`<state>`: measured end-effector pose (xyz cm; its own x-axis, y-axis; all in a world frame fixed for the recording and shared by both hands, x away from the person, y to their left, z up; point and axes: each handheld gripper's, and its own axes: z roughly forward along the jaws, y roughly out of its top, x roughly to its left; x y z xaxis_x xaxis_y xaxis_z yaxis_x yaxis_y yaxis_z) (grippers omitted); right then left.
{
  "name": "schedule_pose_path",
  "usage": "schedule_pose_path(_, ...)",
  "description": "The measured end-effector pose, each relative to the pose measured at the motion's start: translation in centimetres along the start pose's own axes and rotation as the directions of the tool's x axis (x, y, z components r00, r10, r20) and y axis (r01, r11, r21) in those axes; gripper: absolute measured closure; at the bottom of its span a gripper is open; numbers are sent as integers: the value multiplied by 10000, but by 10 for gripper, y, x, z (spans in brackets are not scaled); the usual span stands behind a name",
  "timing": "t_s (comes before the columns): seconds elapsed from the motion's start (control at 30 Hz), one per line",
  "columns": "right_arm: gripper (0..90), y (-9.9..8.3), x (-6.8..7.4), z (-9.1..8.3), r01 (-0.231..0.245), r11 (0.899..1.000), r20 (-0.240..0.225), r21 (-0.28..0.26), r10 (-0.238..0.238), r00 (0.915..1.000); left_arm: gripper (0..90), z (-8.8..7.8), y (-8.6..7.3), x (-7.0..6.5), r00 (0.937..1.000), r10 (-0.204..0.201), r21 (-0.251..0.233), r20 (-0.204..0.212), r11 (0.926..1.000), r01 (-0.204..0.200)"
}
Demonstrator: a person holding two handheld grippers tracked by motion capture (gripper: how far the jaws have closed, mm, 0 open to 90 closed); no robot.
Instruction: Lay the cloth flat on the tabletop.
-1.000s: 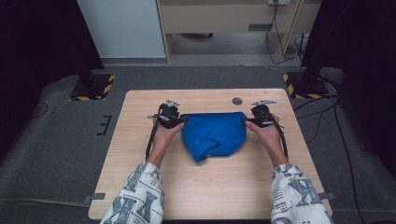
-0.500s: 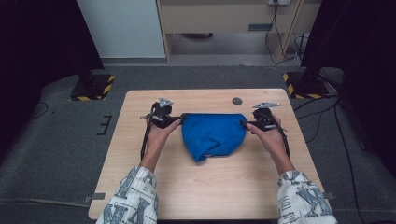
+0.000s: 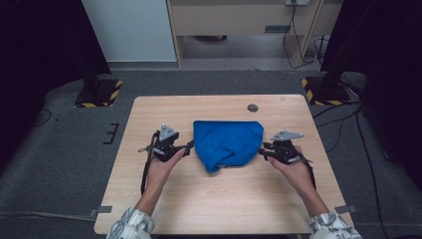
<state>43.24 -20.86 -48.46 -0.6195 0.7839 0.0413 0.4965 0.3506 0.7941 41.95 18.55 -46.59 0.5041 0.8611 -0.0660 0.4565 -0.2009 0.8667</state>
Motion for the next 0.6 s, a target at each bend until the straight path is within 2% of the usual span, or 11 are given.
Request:
schedule_pose_path(0.1, 727, -11, 9, -3, 28, 9999, -344, -99, -32, 9994, 271, -3, -14, -8, 9998, -19, 124, 210, 9999, 16)
schedule_pose_path(0.17, 759, -18, 14, -3, -159, 9993, -591, -338, 139, 9982, 271, -4, -24, -13, 9994, 5, 102, 350, 9999, -8)
schedule_pose_path(0.2, 770, -21, 16, -2, -233, 9988, -622, -425, 207, 9978, 272, -4, -29, -15, 9994, 109, 184, 340, 9998, -115)
schedule_pose_path(0.23, 776, -23, 18, -1, -175, 9993, -614, -344, 154, 9980, 272, -4, -33, -17, 9987, 370, 428, 358, 9983, -386)
schedule_pose_path(0.3, 795, -27, 22, 0, 62, 9999, -555, -117, -69, 9984, 261, -5, -37, -20, 9974, 630, 645, 341, 9958, -651)
schedule_pose_path(0.33, 811, -29, 24, 0, 82, 9999, -668, -151, -92, 9977, 260, -6, -39, -20, 9975, 624, 643, 343, 9958, -645)
schedule_pose_path(0.43, 849, -30, 26, -1, 98, 9996, -811, -277, -120, 9966, 260, -6, -43, -22, 9988, 229, 640, 433, 9976, -257)
schedule_pose_path(0.5, 849, -29, 28, -2, 97, 9992, -791, -375, -127, 9968, 261, -5, -43, -27, 9990, 235, 741, 389, 9969, -264)
schedule_pose_path(0.6, 840, -27, 34, -2, 143, 9984, -883, -538, -190, 9959, 263, -7, -40, -35, 9986, 160, 477, 506, 9987, -184)
